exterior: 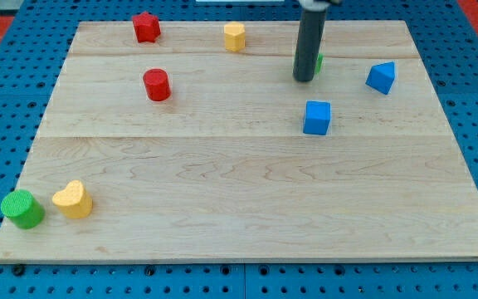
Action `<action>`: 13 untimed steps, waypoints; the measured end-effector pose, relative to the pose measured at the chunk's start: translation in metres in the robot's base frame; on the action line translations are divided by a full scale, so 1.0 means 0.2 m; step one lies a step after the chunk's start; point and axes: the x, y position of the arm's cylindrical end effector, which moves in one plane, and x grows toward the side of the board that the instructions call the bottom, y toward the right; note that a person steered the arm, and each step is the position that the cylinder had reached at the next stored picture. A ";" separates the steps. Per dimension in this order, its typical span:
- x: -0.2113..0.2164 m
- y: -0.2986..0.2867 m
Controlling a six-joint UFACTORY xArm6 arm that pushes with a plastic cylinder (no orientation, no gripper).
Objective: Move the red circle towards the center left corner of the board
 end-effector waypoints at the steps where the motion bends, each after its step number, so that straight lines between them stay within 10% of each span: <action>1: -0.11 0.02; 13: -0.25 0.29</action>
